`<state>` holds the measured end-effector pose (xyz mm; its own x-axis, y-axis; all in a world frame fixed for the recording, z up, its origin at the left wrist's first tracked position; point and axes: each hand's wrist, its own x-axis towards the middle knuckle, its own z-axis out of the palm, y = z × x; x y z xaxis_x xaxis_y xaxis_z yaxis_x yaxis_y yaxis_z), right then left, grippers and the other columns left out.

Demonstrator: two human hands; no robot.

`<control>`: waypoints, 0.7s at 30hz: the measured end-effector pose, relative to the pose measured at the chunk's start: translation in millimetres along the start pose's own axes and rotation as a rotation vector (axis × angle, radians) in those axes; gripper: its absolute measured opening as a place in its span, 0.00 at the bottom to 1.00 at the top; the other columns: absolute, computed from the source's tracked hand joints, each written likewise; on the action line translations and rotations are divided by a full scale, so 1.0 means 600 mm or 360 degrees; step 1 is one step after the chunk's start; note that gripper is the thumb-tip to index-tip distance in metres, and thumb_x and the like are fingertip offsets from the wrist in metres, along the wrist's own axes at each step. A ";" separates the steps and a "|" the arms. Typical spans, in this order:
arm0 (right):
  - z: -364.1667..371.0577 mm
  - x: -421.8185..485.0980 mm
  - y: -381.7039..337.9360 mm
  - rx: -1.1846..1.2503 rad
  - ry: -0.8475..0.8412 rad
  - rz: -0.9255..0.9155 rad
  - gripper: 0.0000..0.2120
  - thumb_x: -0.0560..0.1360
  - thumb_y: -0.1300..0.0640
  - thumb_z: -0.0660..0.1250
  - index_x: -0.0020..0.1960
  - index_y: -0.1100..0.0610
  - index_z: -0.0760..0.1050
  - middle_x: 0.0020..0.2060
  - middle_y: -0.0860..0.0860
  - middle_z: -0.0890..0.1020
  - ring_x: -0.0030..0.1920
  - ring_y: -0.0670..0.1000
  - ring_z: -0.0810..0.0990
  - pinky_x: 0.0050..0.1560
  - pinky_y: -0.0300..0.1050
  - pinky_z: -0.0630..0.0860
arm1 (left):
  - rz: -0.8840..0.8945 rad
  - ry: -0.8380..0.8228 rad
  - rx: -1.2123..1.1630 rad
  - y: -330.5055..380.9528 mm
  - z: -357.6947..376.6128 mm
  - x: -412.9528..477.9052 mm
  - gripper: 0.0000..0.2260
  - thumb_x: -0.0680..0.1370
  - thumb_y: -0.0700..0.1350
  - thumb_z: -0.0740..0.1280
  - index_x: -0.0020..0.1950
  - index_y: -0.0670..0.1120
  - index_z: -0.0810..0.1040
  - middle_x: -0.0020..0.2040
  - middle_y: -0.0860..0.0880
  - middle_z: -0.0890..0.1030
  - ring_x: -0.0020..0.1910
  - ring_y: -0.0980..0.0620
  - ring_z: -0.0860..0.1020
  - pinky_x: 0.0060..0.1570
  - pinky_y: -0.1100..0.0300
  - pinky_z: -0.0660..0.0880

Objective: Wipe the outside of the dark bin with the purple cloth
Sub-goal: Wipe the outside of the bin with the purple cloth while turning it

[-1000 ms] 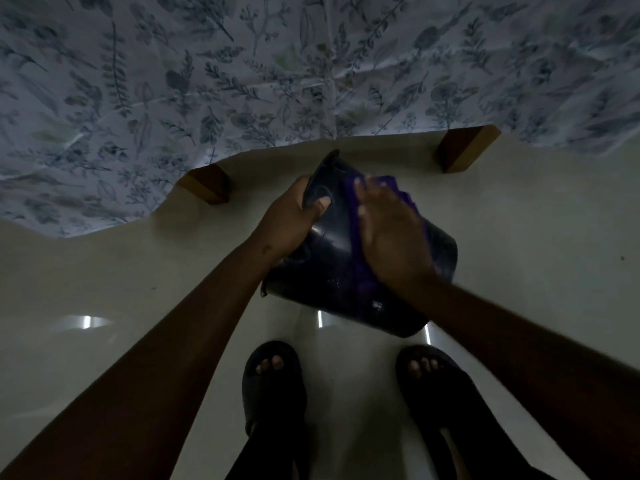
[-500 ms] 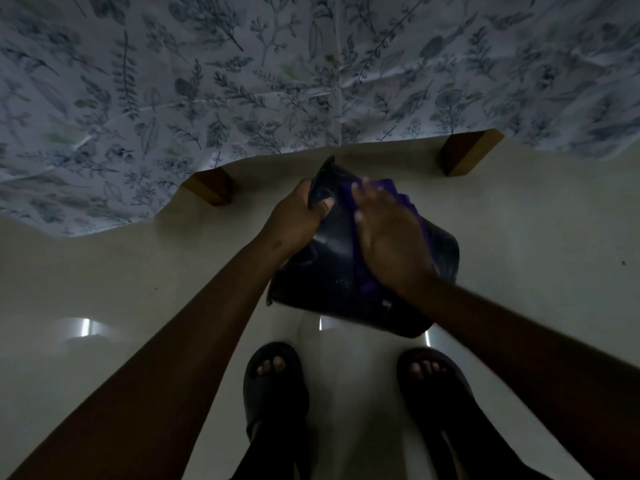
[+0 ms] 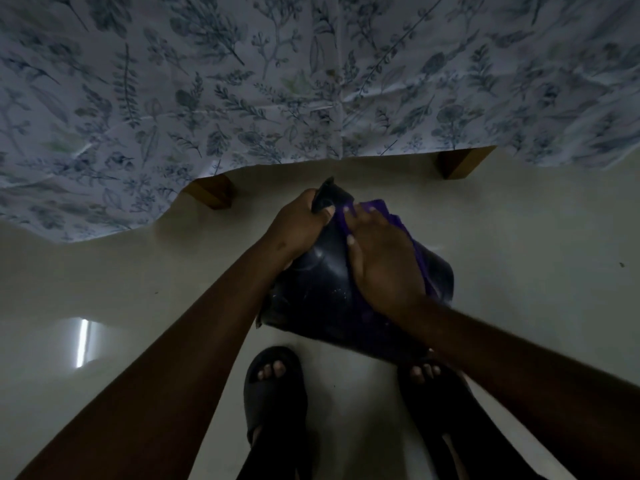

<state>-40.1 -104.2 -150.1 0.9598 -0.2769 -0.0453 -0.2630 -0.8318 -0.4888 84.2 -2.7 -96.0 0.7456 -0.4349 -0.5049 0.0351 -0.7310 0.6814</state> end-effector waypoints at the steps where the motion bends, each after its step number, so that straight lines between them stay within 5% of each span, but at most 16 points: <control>1: 0.000 0.030 0.016 0.0065 -0.0059 0.0087 0.23 0.82 0.51 0.48 0.75 0.54 0.62 0.72 0.54 0.68 0.71 0.55 0.67 0.69 0.52 0.64 | 0.0011 0.0016 -0.0016 -0.002 -0.001 -0.002 0.14 0.80 0.49 0.62 0.66 0.48 0.73 0.58 0.47 0.79 0.56 0.48 0.78 0.57 0.51 0.75; 5: -0.001 0.076 0.066 0.0358 -0.0273 0.0532 0.21 0.82 0.50 0.46 0.72 0.50 0.66 0.66 0.55 0.76 0.62 0.57 0.75 0.64 0.53 0.70 | 0.0008 0.0128 -0.0076 -0.013 0.005 -0.018 0.12 0.80 0.49 0.63 0.61 0.48 0.75 0.54 0.47 0.81 0.52 0.49 0.79 0.54 0.52 0.77; 8: -0.005 -0.011 0.015 0.0116 -0.0032 0.0345 0.26 0.80 0.48 0.48 0.75 0.56 0.62 0.72 0.57 0.68 0.71 0.57 0.67 0.70 0.53 0.63 | -0.0015 0.0158 -0.0104 -0.018 0.005 -0.015 0.12 0.79 0.50 0.64 0.60 0.49 0.76 0.54 0.47 0.81 0.52 0.48 0.79 0.56 0.50 0.77; 11: -0.003 -0.084 -0.032 -0.0063 -0.0042 0.0106 0.27 0.80 0.45 0.47 0.77 0.52 0.56 0.77 0.53 0.58 0.77 0.56 0.55 0.71 0.55 0.56 | -0.0035 0.0127 -0.0126 -0.006 0.004 -0.002 0.12 0.78 0.50 0.64 0.60 0.49 0.77 0.54 0.47 0.82 0.53 0.47 0.79 0.56 0.46 0.77; 16: -0.020 -0.023 0.016 -0.0074 0.0042 0.0041 0.24 0.81 0.47 0.50 0.75 0.52 0.61 0.73 0.51 0.67 0.70 0.54 0.67 0.65 0.57 0.68 | -0.0055 0.0179 -0.0214 0.005 0.001 -0.005 0.14 0.79 0.47 0.64 0.63 0.46 0.75 0.57 0.46 0.80 0.53 0.48 0.79 0.56 0.50 0.77; 21: -0.023 0.014 0.037 -0.0054 0.0059 0.0284 0.25 0.82 0.47 0.51 0.74 0.58 0.60 0.70 0.57 0.70 0.70 0.57 0.68 0.67 0.55 0.65 | 0.0107 0.0237 -0.0020 -0.026 0.011 -0.042 0.11 0.81 0.53 0.60 0.55 0.47 0.75 0.45 0.52 0.78 0.42 0.57 0.77 0.38 0.64 0.71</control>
<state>-39.3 -131.9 -149.3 0.8935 -0.4387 -0.0960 -0.4326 -0.7836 -0.4459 60.4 16.3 -97.1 0.8370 -0.3992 -0.3744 -0.0107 -0.6959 0.7181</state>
